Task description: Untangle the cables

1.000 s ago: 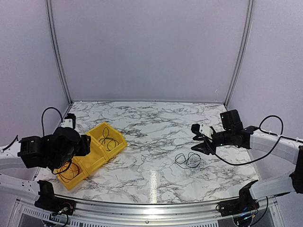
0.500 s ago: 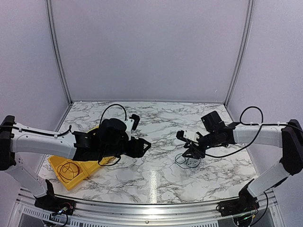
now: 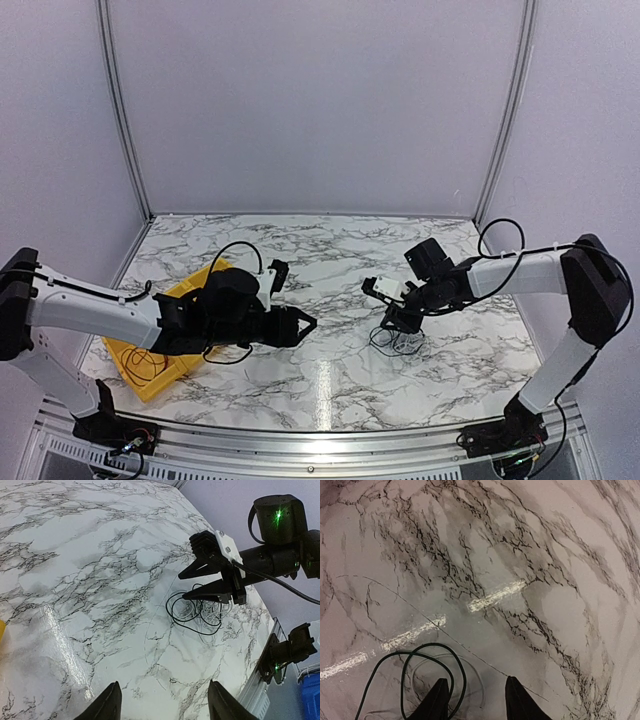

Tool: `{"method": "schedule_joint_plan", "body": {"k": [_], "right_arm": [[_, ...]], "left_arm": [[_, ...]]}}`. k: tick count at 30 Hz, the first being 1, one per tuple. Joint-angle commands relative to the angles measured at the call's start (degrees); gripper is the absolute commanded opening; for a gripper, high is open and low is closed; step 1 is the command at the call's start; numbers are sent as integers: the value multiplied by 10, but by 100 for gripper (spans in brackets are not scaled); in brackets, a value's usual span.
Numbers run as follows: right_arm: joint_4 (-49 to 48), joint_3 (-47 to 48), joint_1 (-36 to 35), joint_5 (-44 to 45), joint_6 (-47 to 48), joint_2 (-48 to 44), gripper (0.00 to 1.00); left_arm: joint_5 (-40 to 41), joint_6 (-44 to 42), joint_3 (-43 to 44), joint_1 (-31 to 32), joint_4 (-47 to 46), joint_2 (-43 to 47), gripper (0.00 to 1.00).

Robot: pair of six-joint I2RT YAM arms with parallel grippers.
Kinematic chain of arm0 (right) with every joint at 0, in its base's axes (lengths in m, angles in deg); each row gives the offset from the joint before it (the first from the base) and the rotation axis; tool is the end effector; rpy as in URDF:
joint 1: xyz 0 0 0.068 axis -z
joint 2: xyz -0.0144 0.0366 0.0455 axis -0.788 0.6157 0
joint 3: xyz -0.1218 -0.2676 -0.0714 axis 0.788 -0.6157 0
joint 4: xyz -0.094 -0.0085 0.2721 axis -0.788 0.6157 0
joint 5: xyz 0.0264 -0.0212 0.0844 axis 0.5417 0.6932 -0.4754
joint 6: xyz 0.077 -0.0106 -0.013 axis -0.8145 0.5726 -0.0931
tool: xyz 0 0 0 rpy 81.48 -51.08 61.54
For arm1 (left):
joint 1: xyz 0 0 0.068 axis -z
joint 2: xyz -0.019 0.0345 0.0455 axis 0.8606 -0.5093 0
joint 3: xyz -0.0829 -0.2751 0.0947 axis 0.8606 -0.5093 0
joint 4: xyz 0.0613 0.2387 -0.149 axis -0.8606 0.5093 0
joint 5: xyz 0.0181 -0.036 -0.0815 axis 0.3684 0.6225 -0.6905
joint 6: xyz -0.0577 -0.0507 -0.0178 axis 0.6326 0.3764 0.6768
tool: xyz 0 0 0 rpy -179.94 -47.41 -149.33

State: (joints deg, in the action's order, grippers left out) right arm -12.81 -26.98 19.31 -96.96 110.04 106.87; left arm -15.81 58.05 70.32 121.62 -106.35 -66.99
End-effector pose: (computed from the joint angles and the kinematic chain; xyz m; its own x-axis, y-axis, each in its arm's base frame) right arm 0.2835 0.2001 0.1454 -0.3141 -0.7827 -0.5374 -0.9023 0.4221 -0.0874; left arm 0.1785 -0.3267 0.2148 -0.6673 -0.0410 -0.7437 0.5532 0.6413 -0.5317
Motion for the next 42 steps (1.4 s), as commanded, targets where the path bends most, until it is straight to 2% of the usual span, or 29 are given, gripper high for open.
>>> {"method": "schedule_joint_plan", "body": {"k": [1, 5, 10, 13, 16, 23, 28, 37, 42], "right_arm": [[0, 13, -4, 12, -12, -1, 37], [8, 15, -4, 1, -18, 0, 33], [19, 17, -4, -4, -22, 5, 37], [30, 23, -4, -8, -31, 9, 36], [43, 28, -4, -20, -32, 16, 29], [49, 30, -4, -38, -28, 0, 0], [46, 38, -4, -45, -28, -68, 0], [104, 89, -5, -167, -5, -182, 0], [127, 107, -6, -195, 0, -201, 0]], "left_arm": [[-12, 17, 1, 3, -28, -4, 61], [-25, 19, 15, 3, -28, -23, 58], [-26, 18, 23, 6, -28, -30, 57], [-21, 20, 21, 6, -28, -29, 56], [-16, 23, 18, 8, -28, -25, 55], [-10, 25, 24, 12, -30, -34, 54], [-2, 3, 40, 18, -50, -54, 54], [19, -94, 109, 43, -142, -121, 57], [-13, -79, 160, 47, -218, -191, 58]]}}
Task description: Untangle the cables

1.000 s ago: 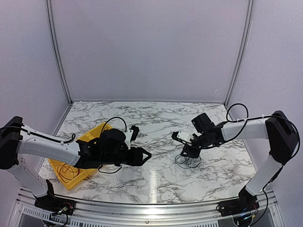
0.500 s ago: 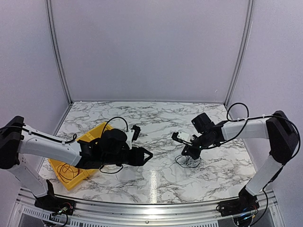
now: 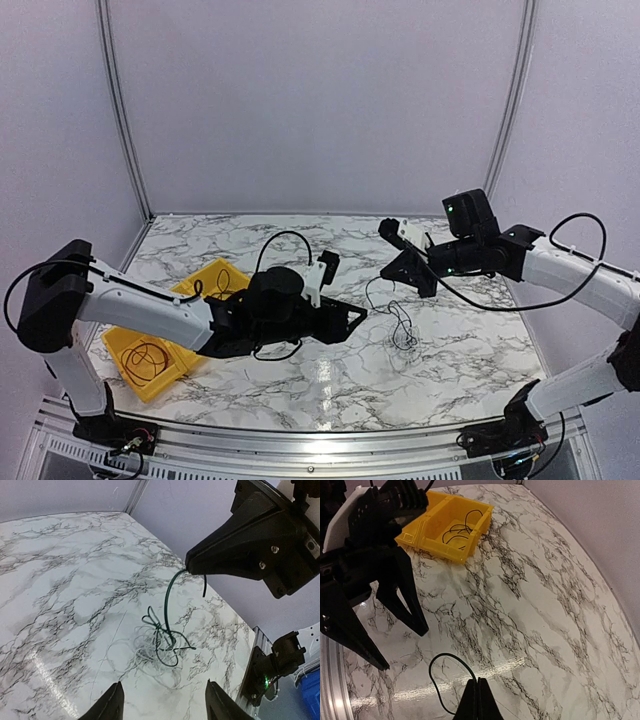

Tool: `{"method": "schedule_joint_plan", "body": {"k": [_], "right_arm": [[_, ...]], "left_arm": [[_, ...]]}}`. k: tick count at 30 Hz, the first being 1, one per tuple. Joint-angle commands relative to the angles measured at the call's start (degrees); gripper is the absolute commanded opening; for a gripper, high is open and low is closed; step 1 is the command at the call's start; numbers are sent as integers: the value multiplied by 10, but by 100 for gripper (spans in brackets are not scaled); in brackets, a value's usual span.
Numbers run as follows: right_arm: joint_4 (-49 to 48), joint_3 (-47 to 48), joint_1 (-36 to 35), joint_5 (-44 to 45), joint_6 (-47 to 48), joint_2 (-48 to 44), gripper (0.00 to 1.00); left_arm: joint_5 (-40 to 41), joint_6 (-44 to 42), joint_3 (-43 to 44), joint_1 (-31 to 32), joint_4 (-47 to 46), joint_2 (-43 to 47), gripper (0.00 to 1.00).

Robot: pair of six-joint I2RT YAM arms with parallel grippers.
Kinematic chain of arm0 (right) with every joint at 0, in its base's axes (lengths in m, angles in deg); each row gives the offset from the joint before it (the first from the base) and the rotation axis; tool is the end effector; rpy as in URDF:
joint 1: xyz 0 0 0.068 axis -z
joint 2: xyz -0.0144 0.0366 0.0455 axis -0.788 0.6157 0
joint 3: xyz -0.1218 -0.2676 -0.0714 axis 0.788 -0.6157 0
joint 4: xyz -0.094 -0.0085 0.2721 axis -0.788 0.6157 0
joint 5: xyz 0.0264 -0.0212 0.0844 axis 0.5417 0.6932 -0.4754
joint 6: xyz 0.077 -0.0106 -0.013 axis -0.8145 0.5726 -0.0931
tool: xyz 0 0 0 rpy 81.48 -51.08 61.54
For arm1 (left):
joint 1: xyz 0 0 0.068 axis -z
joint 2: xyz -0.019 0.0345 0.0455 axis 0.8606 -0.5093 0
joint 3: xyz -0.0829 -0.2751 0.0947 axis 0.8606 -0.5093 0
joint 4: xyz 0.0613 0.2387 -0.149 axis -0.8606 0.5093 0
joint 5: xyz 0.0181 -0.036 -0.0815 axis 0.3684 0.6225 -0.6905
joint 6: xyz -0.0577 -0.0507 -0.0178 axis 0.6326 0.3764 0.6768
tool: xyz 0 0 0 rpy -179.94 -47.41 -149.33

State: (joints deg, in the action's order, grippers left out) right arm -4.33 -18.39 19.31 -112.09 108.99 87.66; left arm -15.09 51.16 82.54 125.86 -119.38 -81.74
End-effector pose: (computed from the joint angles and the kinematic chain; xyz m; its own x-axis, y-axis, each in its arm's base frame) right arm 0.2508 0.1989 0.2969 -0.0947 -0.5699 -0.8162 -0.9452 0.3089 -0.1060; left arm 0.1856 -0.4097 0.2245 -0.5283 -0.0641 -0.8466 0.7036 0.5250 -0.4789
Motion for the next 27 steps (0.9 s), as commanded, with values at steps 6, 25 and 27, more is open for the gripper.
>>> {"method": "schedule_joint_plan", "body": {"k": [6, 25, 27], "right_arm": [[71, 36, -7, -54, 16, -8, 0], [-130, -173, -19, 23, 113, 22, 78], [-151, -173, -36, 54, 109, 53, 79]], "left_arm": [[-22, 22, 92, 5, -118, -110, 44], [82, 116, -118, 4, -123, 44, 0], [83, 122, -132, 4, -123, 55, 0]]}}
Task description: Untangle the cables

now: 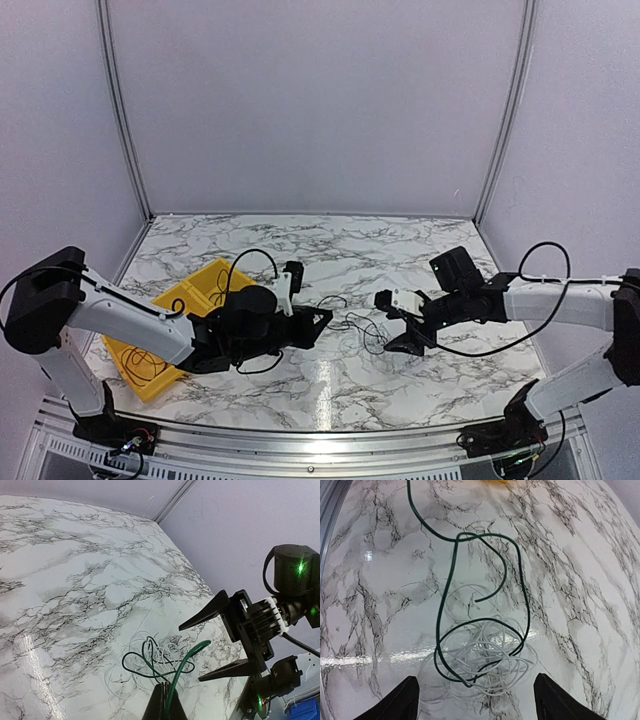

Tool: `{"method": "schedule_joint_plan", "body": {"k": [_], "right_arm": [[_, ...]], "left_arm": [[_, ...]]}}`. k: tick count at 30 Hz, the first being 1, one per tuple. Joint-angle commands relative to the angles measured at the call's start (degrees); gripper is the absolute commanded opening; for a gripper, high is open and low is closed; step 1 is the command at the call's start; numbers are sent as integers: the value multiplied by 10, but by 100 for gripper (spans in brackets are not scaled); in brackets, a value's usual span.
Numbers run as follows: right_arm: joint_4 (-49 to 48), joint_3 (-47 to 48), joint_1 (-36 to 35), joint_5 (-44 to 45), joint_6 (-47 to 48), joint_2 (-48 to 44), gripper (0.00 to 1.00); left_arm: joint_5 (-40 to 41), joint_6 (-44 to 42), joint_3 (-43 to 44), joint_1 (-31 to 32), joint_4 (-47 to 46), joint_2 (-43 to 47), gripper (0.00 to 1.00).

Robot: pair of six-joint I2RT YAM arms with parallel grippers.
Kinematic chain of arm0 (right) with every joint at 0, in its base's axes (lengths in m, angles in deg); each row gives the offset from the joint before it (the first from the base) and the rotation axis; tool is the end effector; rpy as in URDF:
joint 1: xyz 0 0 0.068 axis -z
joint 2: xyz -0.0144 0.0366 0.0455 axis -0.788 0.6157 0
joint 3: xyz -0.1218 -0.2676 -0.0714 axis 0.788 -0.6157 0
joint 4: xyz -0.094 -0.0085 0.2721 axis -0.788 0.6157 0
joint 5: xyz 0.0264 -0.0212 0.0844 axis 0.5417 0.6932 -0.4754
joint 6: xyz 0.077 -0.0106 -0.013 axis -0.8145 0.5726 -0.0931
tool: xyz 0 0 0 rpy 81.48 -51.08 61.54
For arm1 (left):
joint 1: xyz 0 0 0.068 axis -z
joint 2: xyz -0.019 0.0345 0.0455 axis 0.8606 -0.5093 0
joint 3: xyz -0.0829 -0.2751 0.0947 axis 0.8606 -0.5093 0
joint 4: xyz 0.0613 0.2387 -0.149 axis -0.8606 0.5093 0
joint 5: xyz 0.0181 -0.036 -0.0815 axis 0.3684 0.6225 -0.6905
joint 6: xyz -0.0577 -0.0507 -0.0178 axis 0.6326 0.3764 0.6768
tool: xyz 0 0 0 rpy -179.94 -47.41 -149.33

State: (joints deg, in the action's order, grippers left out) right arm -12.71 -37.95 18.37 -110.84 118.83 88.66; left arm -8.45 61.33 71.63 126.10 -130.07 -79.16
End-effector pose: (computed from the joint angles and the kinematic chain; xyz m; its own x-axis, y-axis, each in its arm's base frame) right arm 0.2170 0.1811 0.1809 -0.0574 -0.7110 -0.7009 -0.9774 0.1831 -0.1057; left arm 0.1765 -0.3738 0.1995 -0.5928 -0.2445 -0.7673 0.5657 0.5517 -0.6129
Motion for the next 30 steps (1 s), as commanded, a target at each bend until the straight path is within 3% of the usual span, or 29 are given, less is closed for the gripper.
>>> {"method": "schedule_joint_plan", "body": {"k": [1, 9, 15, 20, 23, 30], "right_arm": [[-76, 22, -37, 57, 11, 59, 79], [-129, 31, -74, 107, -9, 128, 63], [-139, 26, -75, 129, -5, 151, 34], [-110, 41, -74, 130, 5, 187, 9], [-101, 45, -74, 132, 8, 190, 1], [-94, 51, -63, 163, 10, 198, 0]], "left_arm": [[17, 22, -28, 2, -17, 32, 0], [9, 39, -53, 2, -17, 54, 0], [12, 35, -81, 3, -6, 133, 0], [65, -40, -74, 3, 112, 273, 0], [103, -72, -62, 3, 198, 355, 0], [168, -126, 17, 3, 395, 500, 0]]}}
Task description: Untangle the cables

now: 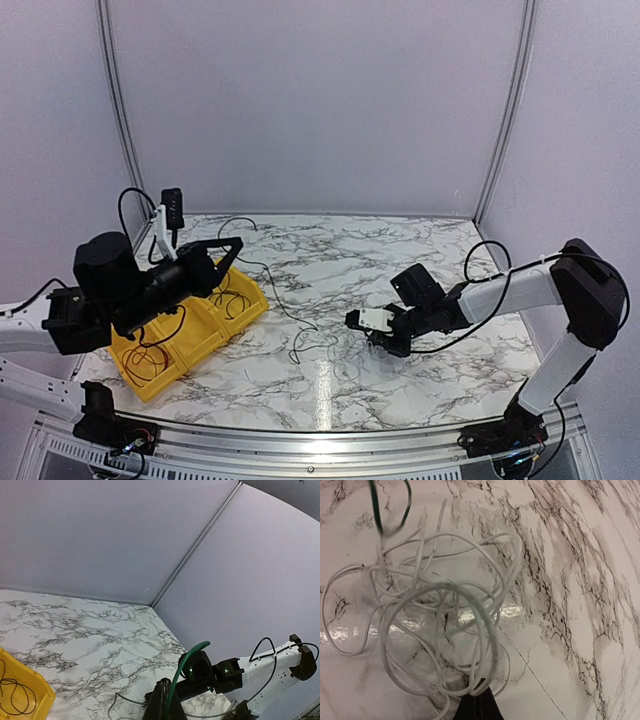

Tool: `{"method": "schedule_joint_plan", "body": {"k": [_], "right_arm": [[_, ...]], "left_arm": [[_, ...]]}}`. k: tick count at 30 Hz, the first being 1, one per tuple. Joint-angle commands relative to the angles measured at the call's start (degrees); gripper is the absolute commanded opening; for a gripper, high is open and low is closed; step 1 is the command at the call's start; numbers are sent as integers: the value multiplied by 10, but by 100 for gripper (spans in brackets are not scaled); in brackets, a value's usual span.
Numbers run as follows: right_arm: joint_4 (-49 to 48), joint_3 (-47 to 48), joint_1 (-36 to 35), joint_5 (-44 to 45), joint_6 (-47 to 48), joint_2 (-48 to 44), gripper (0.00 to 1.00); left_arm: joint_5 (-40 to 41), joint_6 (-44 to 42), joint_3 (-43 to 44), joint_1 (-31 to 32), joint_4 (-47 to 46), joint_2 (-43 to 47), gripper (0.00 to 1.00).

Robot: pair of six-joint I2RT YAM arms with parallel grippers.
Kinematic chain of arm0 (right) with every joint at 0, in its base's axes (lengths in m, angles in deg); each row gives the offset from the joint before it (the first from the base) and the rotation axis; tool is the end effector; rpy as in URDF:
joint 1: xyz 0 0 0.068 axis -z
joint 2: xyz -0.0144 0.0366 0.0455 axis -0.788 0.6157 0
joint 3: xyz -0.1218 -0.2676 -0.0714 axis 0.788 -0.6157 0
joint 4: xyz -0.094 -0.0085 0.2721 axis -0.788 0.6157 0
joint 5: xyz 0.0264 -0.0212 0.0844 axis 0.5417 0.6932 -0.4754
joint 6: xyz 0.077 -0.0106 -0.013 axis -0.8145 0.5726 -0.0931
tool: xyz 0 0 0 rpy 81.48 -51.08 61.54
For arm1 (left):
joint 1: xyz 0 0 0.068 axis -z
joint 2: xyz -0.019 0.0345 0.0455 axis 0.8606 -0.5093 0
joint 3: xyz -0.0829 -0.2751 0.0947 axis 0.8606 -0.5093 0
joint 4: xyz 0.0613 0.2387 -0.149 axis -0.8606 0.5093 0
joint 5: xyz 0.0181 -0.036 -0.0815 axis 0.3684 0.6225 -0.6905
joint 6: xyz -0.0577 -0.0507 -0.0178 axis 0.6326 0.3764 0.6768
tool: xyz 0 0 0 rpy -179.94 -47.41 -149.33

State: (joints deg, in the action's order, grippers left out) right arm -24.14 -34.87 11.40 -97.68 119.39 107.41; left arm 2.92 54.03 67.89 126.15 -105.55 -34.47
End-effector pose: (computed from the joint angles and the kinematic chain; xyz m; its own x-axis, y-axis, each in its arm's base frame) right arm 0.2416 0.2283 0.1154 -0.0236 -0.8336 -0.5518 -0.9674 0.1582 -0.1976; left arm 0.1269 -0.2269 0.3680 -0.3499 -0.4741 -0.8080 0.5902 0.5582 -0.5831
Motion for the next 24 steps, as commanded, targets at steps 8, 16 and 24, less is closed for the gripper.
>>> {"method": "schedule_joint_plan", "body": {"k": [8, 16, 24], "right_arm": [[15, 42, 57, 134, -27, 32, 0], [24, 50, 155, 194, -56, 15, 0], [56, 65, 252, 199, -77, 35, 0]], "left_arm": [[88, -109, 188, 2, 274, 97, 0], [42, -122, 260, 2, 287, 16, 0], [203, -188, 367, 6, 385, 12, 0]]}}
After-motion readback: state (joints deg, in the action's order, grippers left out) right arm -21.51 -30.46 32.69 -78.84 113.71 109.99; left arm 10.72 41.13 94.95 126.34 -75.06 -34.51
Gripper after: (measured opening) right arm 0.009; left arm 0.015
